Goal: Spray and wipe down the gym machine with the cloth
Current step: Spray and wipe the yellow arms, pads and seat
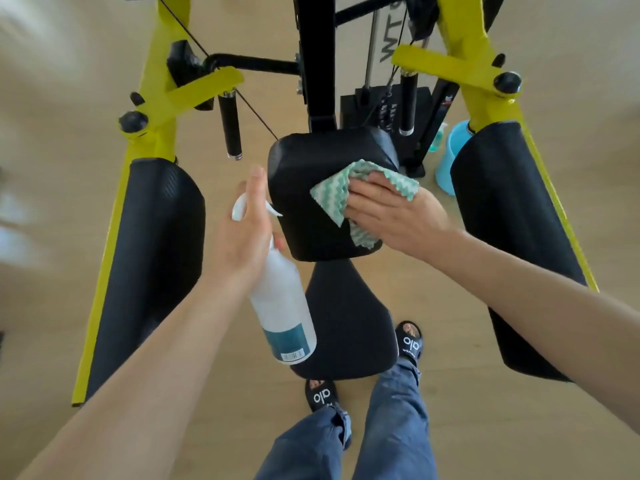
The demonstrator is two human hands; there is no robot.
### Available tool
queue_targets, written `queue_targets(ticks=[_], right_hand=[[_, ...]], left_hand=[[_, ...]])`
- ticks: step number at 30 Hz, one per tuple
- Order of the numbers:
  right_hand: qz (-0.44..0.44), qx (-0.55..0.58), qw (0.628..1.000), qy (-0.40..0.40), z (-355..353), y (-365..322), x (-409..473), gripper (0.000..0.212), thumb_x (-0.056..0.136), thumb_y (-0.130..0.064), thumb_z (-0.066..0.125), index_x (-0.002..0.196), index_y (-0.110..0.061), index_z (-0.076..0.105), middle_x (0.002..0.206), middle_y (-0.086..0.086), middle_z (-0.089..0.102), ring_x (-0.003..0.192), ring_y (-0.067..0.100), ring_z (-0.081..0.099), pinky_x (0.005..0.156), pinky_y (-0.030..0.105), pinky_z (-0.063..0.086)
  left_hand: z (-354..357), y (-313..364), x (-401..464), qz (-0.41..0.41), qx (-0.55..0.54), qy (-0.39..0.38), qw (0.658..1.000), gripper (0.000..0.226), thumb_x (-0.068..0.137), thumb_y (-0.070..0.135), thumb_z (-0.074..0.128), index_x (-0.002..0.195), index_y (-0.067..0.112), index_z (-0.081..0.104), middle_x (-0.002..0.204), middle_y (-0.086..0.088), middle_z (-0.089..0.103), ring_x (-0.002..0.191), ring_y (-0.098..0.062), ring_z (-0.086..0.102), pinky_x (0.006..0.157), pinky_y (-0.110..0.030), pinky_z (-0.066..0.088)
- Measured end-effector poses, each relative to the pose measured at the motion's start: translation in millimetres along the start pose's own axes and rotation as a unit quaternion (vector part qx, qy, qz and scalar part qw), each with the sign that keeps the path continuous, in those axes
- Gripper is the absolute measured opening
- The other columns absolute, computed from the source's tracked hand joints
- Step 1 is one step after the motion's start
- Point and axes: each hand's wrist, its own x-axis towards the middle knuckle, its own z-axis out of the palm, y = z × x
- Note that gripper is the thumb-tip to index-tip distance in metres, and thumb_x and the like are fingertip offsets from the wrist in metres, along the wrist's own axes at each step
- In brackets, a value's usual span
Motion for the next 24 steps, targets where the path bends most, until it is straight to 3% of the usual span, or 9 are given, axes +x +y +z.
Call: queue_targets(ticks=[3, 6, 8, 11, 13, 16, 18, 21, 24], right_hand=[[0.226, 0.147, 0.956, 0.112, -8, -9, 33, 0.037, 0.110, -0.020, 0.030, 0.143, -0.013, 0.045, 0.144, 0.008, 0.045, 0.149, 0.028, 0.023, 0.127, 0.040, 0.005], [0.427, 0.240, 0.850, 0.192, -34, -10, 61, 0.045, 0.106, -0.029, 0.040, 0.141, -0.006, 0.057, 0.139, 0.014, 0.060, 0.132, 0.031, 0.051, 0.113, 0.049, 0.038], [0.518, 0.307, 0.767, 0.222, -42, -12, 68, 0.046, 0.106, -0.025, 0.037, 0.138, 0.000, 0.058, 0.135, 0.017, 0.061, 0.129, 0.033, 0.054, 0.109, 0.048, 0.043], [0.661, 0.420, 0.580, 0.225, -47, -21, 75, 0.047, 0.106, -0.025, 0.032, 0.133, 0.005, 0.057, 0.131, 0.016, 0.061, 0.124, 0.024, 0.057, 0.108, 0.025, 0.041], [0.745, 0.499, 0.405, 0.180, -52, -36, 75, 0.044, 0.108, -0.033, 0.027, 0.127, -0.008, 0.059, 0.119, 0.002, 0.064, 0.108, 0.004, 0.059, 0.093, 0.013, 0.042], [0.821, 0.534, 0.153, 0.132, -43, -68, 67, 0.056, 0.096, -0.056, 0.024, 0.106, -0.016, 0.062, 0.093, -0.005, 0.065, 0.086, 0.006, 0.062, 0.078, 0.029, 0.047], [0.832, 0.543, 0.052, 0.105, -32, -78, 61, 0.045, 0.099, -0.054, 0.032, 0.100, -0.020, 0.062, 0.090, -0.007, 0.065, 0.085, 0.011, 0.062, 0.080, 0.028, 0.046], [0.814, 0.555, -0.115, 0.128, -22, -87, 54, 0.022, 0.109, -0.019, 0.038, 0.113, -0.018, 0.060, 0.086, -0.007, 0.057, 0.077, 0.008, 0.056, 0.067, 0.014, 0.046], [0.805, 0.565, -0.169, 0.064, -21, -92, 49, 0.020, 0.103, -0.013, 0.039, 0.090, -0.019, 0.053, 0.071, -0.008, 0.052, 0.064, 0.012, 0.045, 0.054, 0.023, 0.039]], left_hand=[[5, 8, 4, 0.022, -0.006, 0.010, 1.000, 0.052, 0.095, 0.080, 0.036, 0.115, 0.038, 0.059, 0.068, 0.005, 0.062, 0.066, -0.015, 0.063, 0.080, -0.036, 0.055], [13, 8, 5, 0.050, 0.031, 0.011, 0.998, 0.044, 0.101, 0.073, 0.032, 0.127, 0.041, 0.050, 0.093, 0.007, 0.062, 0.061, -0.010, 0.060, 0.066, -0.030, 0.045], [14, 6, 5, 0.075, 0.045, 0.012, 0.996, 0.051, 0.103, 0.069, 0.030, 0.140, 0.040, 0.051, 0.102, 0.018, 0.056, 0.061, -0.010, 0.061, 0.066, -0.029, 0.045], [13, 6, 6, 0.071, 0.053, 0.009, 0.996, 0.054, 0.104, 0.069, 0.030, 0.147, 0.040, 0.047, 0.096, 0.010, 0.060, 0.063, -0.009, 0.061, 0.065, -0.027, 0.042], [11, 7, 5, 0.062, 0.051, 0.000, 0.997, 0.054, 0.102, 0.072, 0.031, 0.142, 0.041, 0.048, 0.081, -0.002, 0.062, 0.061, -0.010, 0.061, 0.067, -0.029, 0.044], [9, 7, 7, 0.073, 0.039, -0.014, 0.996, 0.042, 0.103, 0.071, 0.031, 0.129, 0.045, 0.051, 0.076, -0.003, 0.060, 0.059, -0.010, 0.061, 0.065, -0.029, 0.049], [8, 6, 7, 0.080, 0.043, -0.021, 0.996, 0.028, 0.104, 0.069, 0.031, 0.114, 0.052, 0.051, 0.075, -0.004, 0.060, 0.059, -0.010, 0.061, 0.063, -0.028, 0.050], [6, 4, 8, 0.109, 0.062, -0.020, 0.992, 0.017, 0.105, 0.067, 0.029, 0.098, 0.061, 0.043, 0.077, -0.004, 0.060, 0.059, -0.009, 0.061, 0.059, -0.025, 0.051], [5, -2, 12, 0.129, 0.069, -0.025, 0.989, 0.026, 0.106, 0.065, 0.029, 0.120, 0.054, 0.047, 0.082, 0.000, 0.060, 0.056, -0.007, 0.061, 0.054, -0.020, 0.051]])
